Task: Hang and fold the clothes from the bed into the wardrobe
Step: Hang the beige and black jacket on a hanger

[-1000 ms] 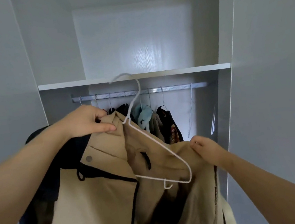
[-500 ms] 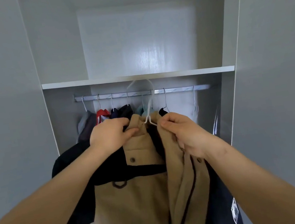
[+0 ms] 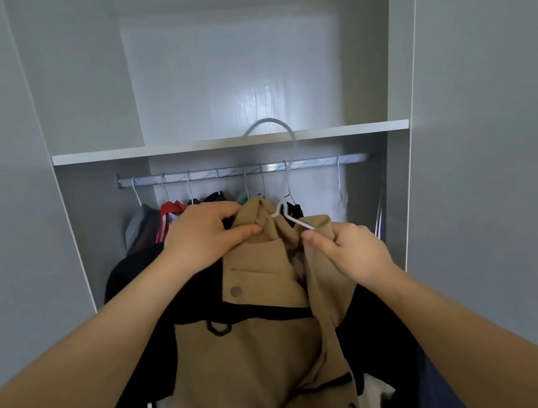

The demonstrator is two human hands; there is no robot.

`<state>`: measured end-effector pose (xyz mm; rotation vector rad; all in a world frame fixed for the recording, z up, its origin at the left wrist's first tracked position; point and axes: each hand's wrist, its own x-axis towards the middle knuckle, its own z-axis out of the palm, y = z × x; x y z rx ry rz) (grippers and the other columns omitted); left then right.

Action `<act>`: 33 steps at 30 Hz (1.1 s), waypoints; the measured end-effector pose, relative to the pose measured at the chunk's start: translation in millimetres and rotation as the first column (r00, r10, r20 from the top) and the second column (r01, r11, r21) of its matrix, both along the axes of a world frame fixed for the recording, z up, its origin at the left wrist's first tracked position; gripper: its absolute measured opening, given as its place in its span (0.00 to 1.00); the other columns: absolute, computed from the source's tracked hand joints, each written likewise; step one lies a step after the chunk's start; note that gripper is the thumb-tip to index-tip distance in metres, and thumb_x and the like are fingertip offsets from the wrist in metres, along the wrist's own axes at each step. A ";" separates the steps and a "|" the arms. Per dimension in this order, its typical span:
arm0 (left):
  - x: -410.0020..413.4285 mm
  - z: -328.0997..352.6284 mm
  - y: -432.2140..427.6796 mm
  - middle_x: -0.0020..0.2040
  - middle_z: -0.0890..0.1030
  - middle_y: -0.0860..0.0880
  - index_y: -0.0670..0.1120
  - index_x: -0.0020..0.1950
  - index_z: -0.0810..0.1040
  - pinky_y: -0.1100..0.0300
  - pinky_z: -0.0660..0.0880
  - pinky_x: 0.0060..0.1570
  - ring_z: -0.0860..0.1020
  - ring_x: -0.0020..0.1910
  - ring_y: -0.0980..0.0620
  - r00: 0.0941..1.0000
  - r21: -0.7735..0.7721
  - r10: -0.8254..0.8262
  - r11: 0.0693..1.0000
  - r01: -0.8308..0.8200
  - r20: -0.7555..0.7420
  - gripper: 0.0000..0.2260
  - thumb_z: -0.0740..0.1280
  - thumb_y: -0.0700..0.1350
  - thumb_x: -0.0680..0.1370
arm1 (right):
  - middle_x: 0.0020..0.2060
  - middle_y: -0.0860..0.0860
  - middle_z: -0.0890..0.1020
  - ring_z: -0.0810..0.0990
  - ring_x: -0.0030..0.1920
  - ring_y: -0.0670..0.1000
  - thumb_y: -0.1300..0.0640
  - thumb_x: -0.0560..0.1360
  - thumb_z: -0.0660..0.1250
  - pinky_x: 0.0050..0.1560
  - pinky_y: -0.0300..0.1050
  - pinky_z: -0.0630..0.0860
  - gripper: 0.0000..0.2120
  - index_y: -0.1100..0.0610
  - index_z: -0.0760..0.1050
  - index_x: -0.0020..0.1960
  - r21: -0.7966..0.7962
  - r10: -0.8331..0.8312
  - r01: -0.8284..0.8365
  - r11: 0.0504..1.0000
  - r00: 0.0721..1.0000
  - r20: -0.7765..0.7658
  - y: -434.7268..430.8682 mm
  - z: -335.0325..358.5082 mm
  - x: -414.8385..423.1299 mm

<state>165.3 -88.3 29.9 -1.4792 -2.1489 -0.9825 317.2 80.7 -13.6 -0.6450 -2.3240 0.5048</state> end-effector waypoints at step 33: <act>17.1 -42.3 49.0 0.48 0.77 0.51 0.49 0.57 0.74 0.51 0.73 0.49 0.76 0.50 0.50 0.988 -0.272 -0.040 0.962 -0.003 -0.152 0.14 0.59 0.56 0.78 | 0.32 0.55 0.80 0.75 0.34 0.50 0.40 0.70 0.67 0.40 0.44 0.71 0.23 0.62 0.76 0.36 -0.272 0.006 -0.069 0.960 0.974 -0.227 30.8 -15.6 21.6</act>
